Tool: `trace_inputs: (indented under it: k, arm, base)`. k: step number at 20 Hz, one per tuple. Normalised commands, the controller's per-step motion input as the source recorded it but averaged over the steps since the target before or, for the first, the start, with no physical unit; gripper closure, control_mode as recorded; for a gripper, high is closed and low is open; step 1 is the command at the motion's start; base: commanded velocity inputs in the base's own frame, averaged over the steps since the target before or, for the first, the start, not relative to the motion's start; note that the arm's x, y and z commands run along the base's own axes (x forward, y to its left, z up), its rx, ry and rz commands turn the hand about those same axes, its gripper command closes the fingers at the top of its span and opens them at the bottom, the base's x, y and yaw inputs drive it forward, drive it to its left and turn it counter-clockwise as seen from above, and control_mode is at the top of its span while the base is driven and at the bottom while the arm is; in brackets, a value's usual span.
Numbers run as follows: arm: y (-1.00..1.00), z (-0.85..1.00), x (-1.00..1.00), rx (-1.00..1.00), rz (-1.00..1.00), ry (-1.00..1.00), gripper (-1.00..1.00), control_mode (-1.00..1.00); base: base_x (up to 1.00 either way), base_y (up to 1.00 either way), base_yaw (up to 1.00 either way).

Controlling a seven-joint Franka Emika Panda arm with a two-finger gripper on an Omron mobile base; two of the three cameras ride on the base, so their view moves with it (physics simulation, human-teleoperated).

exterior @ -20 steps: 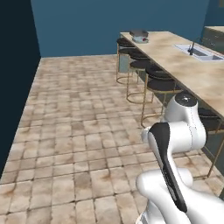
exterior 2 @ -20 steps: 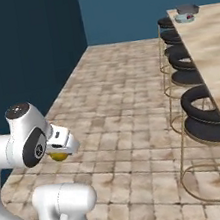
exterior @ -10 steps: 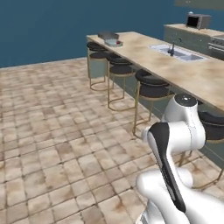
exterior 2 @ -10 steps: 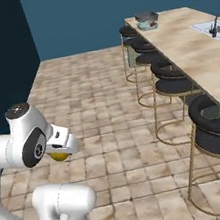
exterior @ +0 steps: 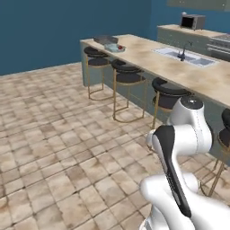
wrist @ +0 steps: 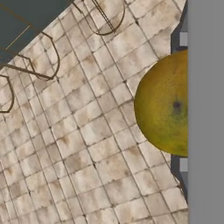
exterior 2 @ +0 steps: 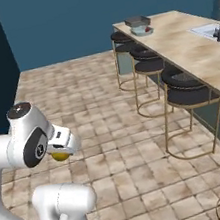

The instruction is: Place the cold items (bell pepper and orange) from the fridge in one tupperware on the dining counter. Place the warm items (kebab skewer and hot dog) in the stove area in another tupperware.

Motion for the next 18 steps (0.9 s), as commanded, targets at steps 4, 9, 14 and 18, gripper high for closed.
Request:
trace_inputs:
  k: [4, 9, 14, 18]
  arm:
    - [0.00, 0.00, 0.00, 0.00, 0.00, 0.00, 1.00, 1.00]
    - [0.00, 0.00, 0.00, 0.00, 0.00, 0.00, 1.00, 1.00]
    - [0.00, 0.00, 0.00, 0.00, 0.00, 0.00, 1.00, 1.00]
    - [0.00, 0.00, 0.00, 0.00, 0.00, 0.00, 1.00, 1.00]
  base:
    - [1.00, 0.23, -0.17]
    - [1.00, 0.07, -0.09]
    - [1.00, 0.23, -0.06]
    - [1.00, 0.55, -0.11]
